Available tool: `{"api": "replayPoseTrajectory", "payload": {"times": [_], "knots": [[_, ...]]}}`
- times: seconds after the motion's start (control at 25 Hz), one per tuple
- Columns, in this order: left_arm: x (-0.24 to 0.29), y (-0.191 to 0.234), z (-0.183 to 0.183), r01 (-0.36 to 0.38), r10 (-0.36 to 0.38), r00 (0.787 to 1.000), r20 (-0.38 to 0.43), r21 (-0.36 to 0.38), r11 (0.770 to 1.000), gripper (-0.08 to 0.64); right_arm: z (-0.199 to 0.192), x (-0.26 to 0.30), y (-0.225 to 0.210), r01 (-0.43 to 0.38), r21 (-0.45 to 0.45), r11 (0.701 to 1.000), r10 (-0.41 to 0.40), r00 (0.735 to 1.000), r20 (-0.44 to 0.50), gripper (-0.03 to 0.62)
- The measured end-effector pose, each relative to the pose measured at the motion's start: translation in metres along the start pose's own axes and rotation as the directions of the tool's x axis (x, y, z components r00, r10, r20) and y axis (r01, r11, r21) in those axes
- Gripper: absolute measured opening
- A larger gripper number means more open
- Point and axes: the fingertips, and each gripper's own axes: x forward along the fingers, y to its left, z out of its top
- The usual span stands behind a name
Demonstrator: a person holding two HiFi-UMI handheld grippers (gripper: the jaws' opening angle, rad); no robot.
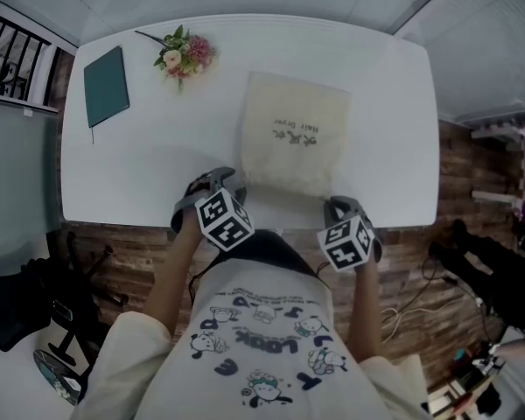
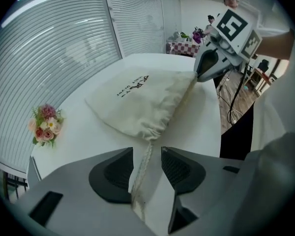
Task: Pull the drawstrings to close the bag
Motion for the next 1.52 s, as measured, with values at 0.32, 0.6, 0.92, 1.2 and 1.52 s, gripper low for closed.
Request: {"api": "replayPoseTrajectory", "payload": {"times": [0.32,0.6,0.92,1.2,1.52], "knots": [[0.003,0.001,0.006,-0.027,0.027,1.000,-0.002,0.044,0.999,0.064,0.017,-0.024,-0.013,0.051,0.032,0.998,-0.053,0.997,0.060,0.027],[-0.013,-0.001,0.014,0.017,-0.011,0.997,0.081,-0.070,0.997,0.054,0.017,-0.024,-0.015,0.066,0.043,0.997,-0.068,0.996,0.062,0.026],[-0.033,0.004,0.026,0.137,-0.051,0.967,0.249,-0.343,0.929,0.043,0.014,-0.028,-0.025,0.138,0.127,0.982,-0.146,0.988,0.054,0.025],[-0.040,0.011,0.021,0.137,0.021,0.966,0.258,-0.576,0.806,0.041,0.014,-0.034,-0.037,0.263,0.174,0.949,-0.276,0.960,0.055,0.023],[-0.046,0.026,0.008,0.130,0.064,0.968,0.242,-0.704,0.699,0.040,0.007,-0.036,-0.041,0.232,0.212,0.949,-0.251,0.966,0.067,0.021]]}}
